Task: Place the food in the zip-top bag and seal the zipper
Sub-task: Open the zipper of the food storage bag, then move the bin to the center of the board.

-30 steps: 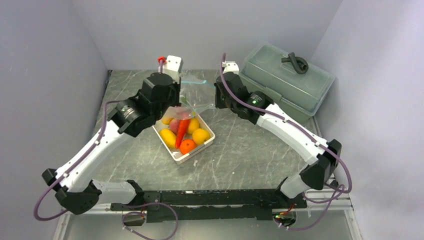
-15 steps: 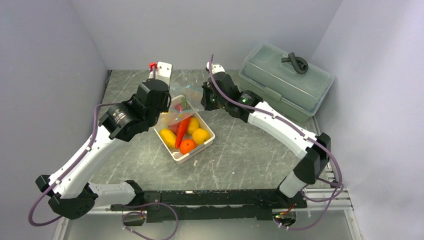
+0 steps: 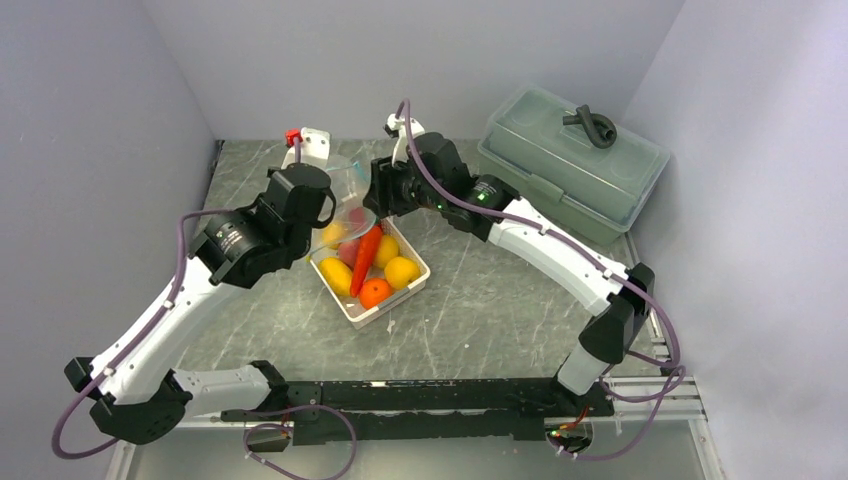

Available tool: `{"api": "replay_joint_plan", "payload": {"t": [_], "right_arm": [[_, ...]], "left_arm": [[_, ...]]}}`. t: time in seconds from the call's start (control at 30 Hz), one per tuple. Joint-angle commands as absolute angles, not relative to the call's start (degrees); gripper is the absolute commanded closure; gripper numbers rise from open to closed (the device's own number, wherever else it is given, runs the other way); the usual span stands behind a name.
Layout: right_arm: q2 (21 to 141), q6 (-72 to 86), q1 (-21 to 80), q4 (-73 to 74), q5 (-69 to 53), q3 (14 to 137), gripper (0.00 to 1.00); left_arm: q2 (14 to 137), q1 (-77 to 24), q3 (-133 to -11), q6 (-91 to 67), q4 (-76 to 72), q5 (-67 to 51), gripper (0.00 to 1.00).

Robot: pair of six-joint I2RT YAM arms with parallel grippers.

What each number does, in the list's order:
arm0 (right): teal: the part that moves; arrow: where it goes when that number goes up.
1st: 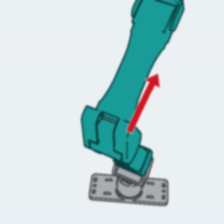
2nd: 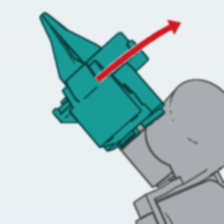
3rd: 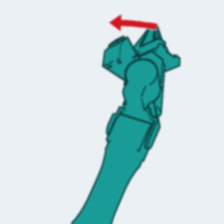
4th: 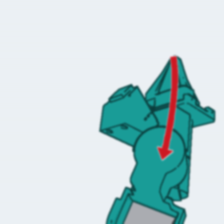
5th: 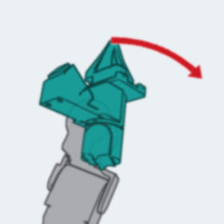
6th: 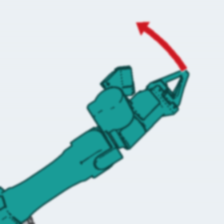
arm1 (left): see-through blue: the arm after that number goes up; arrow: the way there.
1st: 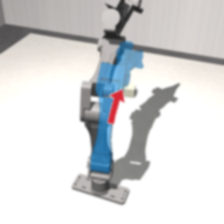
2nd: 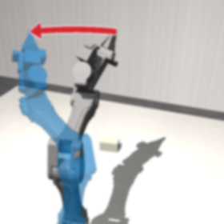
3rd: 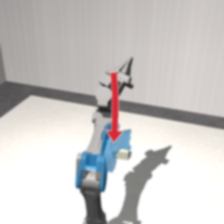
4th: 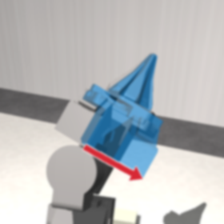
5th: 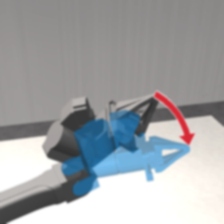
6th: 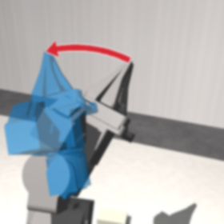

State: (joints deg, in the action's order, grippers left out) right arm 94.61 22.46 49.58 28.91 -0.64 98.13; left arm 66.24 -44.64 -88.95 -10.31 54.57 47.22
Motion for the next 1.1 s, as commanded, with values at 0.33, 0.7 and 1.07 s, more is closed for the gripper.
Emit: {"api": "replay_joint_plan", "payload": {"t": [0.33,0.7,1.07], "right_arm": [[86.08,18.92,49.57,28.17,-0.24,96.89,0.40],[84.84,15.46,49.27,31.16,7.07,85.63,0.40],[93.42,13.62,48.43,29.57,-1.30,82.83,0.43]], "left_arm": [[64.99,-44.51,-85.88,-9.83,56.49,56.27,1.00],[62.29,-44.49,-85.97,-11.67,60.32,58.35,1.00],[60.64,-44.49,-87.59,-16.55,65.62,59.38,1.00]]}}
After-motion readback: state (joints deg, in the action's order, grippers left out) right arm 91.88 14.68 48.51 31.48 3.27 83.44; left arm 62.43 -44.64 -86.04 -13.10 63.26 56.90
